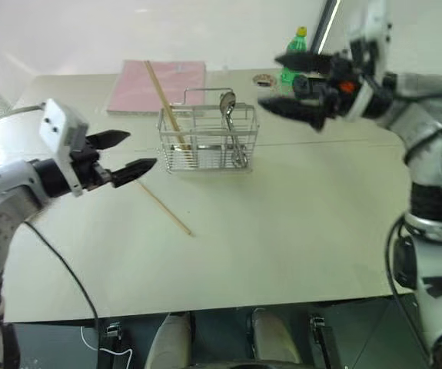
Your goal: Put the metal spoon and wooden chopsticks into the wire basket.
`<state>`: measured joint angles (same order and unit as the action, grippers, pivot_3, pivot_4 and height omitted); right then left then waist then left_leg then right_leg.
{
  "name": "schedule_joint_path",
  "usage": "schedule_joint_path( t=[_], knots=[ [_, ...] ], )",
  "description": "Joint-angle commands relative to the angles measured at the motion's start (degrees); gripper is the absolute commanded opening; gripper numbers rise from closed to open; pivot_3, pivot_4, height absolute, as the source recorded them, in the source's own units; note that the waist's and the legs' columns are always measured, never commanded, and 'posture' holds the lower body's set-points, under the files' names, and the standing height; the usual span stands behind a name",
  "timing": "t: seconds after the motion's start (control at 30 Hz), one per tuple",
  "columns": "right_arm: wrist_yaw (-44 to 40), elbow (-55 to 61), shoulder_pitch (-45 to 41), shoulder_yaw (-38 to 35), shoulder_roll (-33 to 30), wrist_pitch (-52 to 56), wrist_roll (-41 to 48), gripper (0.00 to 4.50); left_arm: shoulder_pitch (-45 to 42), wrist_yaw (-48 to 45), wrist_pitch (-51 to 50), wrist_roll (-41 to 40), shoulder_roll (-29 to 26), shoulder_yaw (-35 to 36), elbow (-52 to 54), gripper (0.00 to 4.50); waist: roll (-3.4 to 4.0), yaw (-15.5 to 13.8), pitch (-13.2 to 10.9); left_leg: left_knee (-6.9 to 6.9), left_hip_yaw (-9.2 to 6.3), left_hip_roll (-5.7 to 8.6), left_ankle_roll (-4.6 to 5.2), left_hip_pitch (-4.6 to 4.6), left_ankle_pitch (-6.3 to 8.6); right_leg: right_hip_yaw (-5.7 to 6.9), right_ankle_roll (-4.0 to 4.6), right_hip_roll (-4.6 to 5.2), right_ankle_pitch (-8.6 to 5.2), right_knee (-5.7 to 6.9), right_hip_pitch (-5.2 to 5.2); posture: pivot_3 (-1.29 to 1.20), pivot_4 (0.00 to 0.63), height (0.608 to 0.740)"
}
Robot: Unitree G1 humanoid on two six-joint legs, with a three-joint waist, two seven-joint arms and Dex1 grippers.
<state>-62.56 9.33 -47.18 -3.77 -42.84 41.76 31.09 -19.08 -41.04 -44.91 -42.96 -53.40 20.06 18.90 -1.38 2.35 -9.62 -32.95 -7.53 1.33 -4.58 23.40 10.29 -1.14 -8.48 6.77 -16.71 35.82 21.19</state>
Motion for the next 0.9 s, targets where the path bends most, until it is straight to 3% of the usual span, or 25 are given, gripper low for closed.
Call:
schedule_joint_path(
  t=[0.03,0.17,0.37,0.53,0.7,0.9],
  knots=[
    [-2.9,11.7,9.1,-0.2,-4.3,3.6,4.7,4.46,1.0,-1.2,2.9,4.8,-3.5,2.7,-5.1,4.50,0.04,-0.1,0.0,0.00,0.04,0.00,0.00,0.00,0.00,-0.02,0.01,0.01,0.00,-0.01,0.01,0.00,0.150,0.721],
    [0.2,19.4,20.6,0.3,-5.7,3.2,3.8,4.46,0.7,-3.6,7.2,11.1,-6.9,0.9,-14.7,4.50,0.04,0.0,0.0,0.01,0.12,-0.05,0.01,0.04,0.00,-0.03,0.07,0.01,-0.04,-0.06,0.09,0.00,0.150,0.721],
    [7.3,20.8,26.7,1.9,-3.2,1.8,0.9,4.46,-7.2,-8.5,15.8,20.7,-7.7,-7.8,-31.5,4.50,0.01,-0.9,0.0,0.00,0.17,-0.10,-0.02,0.05,0.01,0.00,0.28,0.01,0.01,-0.46,0.16,0.00,0.150,0.721],
    [11.5,21.4,27.4,1.2,-1.1,2.7,1.8,4.46,-19.5,-12.3,24.4,30.2,-5.0,-16.8,-51.7,4.50,-0.01,-2.0,0.0,0.00,0.22,-0.09,-0.01,0.15,0.01,0.00,0.30,0.01,0.07,-0.60,0.14,0.00,0.150,0.721],
    [15.6,23.2,29.1,-0.6,-0.2,4.2,3.4,4.46,-34.5,-10.5,28.2,35.9,-1.1,-19.1,-75.7,4.50,-0.21,-1.7,0.0,-0.03,0.21,-0.09,0.01,0.24,-0.01,0.04,-0.05,-0.02,0.24,-0.50,0.10,0.00,0.150,0.721],
    [19.4,25.1,30.8,-3.7,0.0,6.5,6.2,4.46,-41.4,-9.3,31.4,40.5,3.3,-20.0,-88.6,4.50,-0.23,-1.4,0.0,-0.02,0.21,-0.10,0.01,0.23,-0.01,0.05,-0.15,-0.02,0.27,-0.36,0.13,0.00,0.150,0.721]
  ],
)
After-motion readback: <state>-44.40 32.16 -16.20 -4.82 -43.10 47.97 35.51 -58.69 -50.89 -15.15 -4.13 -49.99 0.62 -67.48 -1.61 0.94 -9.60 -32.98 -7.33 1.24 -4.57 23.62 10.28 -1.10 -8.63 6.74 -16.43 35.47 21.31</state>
